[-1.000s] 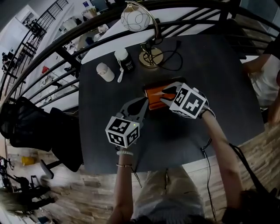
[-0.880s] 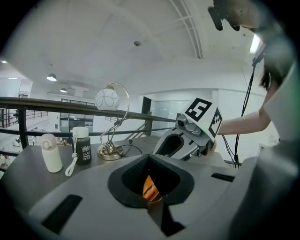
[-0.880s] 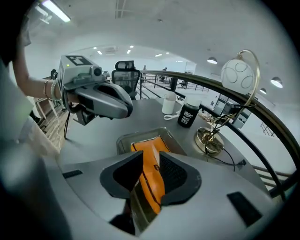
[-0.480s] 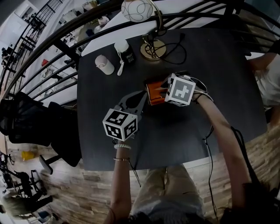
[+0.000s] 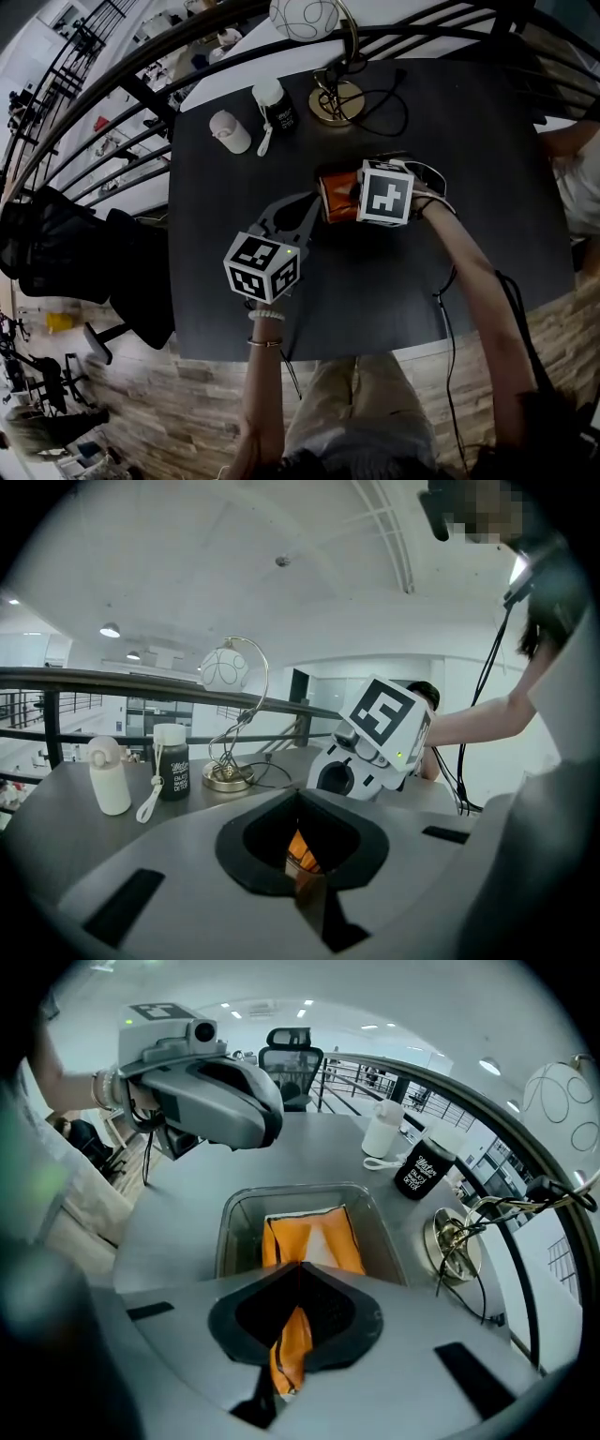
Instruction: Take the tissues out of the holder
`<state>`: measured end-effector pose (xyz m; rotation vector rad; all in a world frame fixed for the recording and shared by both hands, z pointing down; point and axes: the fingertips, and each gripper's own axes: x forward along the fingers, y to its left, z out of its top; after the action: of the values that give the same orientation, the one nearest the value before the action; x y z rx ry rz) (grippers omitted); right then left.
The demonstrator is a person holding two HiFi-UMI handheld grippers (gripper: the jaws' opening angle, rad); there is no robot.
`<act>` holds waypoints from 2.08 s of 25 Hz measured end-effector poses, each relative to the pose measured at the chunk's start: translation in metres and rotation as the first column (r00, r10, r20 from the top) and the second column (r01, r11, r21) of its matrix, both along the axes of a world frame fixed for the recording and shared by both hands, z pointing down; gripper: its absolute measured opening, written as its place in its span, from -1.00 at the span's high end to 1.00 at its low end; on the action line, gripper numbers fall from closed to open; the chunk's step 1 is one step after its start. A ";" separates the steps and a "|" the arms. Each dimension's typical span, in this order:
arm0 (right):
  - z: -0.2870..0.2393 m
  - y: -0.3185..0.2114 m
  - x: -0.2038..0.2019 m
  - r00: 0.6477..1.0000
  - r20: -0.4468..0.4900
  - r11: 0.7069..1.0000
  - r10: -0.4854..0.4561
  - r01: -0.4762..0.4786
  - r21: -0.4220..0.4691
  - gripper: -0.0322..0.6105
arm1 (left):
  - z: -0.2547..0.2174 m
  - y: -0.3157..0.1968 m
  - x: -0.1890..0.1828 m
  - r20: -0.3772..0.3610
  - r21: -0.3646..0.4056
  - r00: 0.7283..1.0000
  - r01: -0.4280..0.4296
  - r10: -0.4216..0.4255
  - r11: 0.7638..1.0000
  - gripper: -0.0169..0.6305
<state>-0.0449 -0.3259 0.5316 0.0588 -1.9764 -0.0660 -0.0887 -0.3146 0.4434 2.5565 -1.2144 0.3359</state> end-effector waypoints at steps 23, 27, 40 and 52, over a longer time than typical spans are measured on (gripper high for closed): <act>-0.115 -0.010 0.021 0.903 0.390 0.961 0.177 -0.244 0.128 0.85 | -0.042 0.012 0.008 -0.037 0.090 0.998 -0.045 0.049 0.995 0.92; -0.139 -0.002 0.021 0.879 0.440 0.952 0.184 -0.271 0.143 0.85 | -0.058 0.018 0.002 -0.038 0.119 0.997 -0.058 0.063 0.991 0.92; -0.187 0.045 0.040 0.780 0.590 0.934 0.207 -0.338 0.119 0.85 | -0.079 0.053 -0.004 -0.031 0.168 0.997 -0.071 0.077 0.983 0.92; -0.175 0.109 0.079 0.740 0.635 0.944 0.222 -0.325 0.048 0.85 | -0.072 0.116 0.014 -0.045 0.150 0.999 0.010 -0.003 0.989 0.92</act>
<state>0.0340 -0.2165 0.3569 0.5428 -2.6054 -0.0055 -0.0747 -0.1986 0.3713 2.6704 -1.2771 0.1907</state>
